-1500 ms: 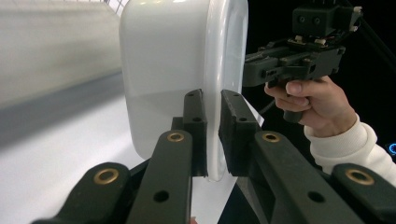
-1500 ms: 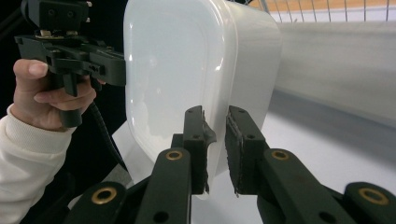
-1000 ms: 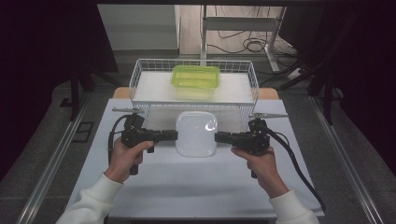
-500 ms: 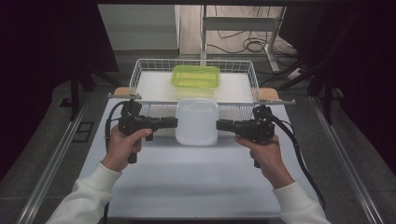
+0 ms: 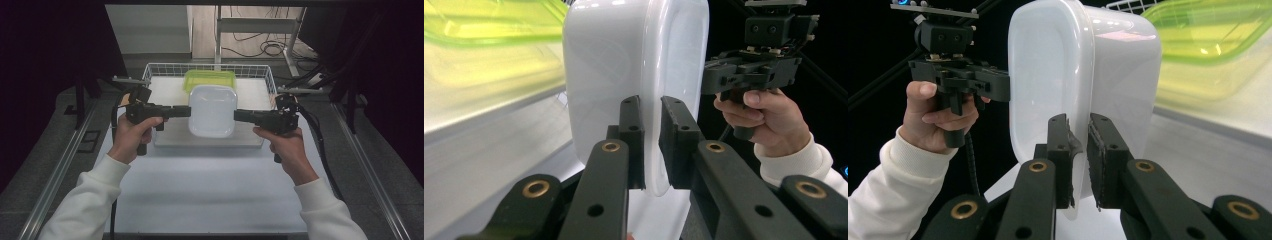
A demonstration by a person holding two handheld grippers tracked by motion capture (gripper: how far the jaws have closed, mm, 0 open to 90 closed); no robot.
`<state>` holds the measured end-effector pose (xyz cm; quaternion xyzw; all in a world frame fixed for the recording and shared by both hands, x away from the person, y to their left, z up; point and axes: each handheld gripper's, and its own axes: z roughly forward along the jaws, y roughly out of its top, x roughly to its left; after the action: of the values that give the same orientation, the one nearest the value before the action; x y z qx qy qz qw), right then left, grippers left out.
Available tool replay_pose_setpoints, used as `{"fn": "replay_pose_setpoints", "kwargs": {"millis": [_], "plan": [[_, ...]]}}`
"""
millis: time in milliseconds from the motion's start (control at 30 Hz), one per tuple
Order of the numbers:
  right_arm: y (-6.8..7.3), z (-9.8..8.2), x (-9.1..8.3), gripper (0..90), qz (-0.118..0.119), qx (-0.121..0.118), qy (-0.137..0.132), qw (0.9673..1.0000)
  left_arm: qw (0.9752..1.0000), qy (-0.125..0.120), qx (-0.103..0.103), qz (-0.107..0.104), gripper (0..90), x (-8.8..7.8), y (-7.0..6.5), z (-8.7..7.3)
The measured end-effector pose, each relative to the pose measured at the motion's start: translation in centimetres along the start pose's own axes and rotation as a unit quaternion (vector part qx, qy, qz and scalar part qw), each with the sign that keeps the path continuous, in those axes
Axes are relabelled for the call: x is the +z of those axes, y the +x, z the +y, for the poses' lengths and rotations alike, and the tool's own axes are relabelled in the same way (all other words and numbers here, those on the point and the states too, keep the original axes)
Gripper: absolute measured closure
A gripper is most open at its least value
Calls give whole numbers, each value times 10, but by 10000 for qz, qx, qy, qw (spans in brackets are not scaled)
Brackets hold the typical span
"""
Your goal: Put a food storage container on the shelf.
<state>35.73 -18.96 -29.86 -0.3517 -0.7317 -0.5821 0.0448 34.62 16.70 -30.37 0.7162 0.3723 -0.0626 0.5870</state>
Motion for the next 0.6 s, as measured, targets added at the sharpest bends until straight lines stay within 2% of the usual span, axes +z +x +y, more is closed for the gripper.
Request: {"fn": "replay_pose_setpoints", "kwargs": {"millis": [333,600], "plan": [[-2,33,3,798,33,-67,-80,9999,9999,-120,-48,-108,807,-3,10,29],[-12,52,10,799,93,-30,-114,9999,9999,-92,-56,-65,807,-4,17,49]]}}
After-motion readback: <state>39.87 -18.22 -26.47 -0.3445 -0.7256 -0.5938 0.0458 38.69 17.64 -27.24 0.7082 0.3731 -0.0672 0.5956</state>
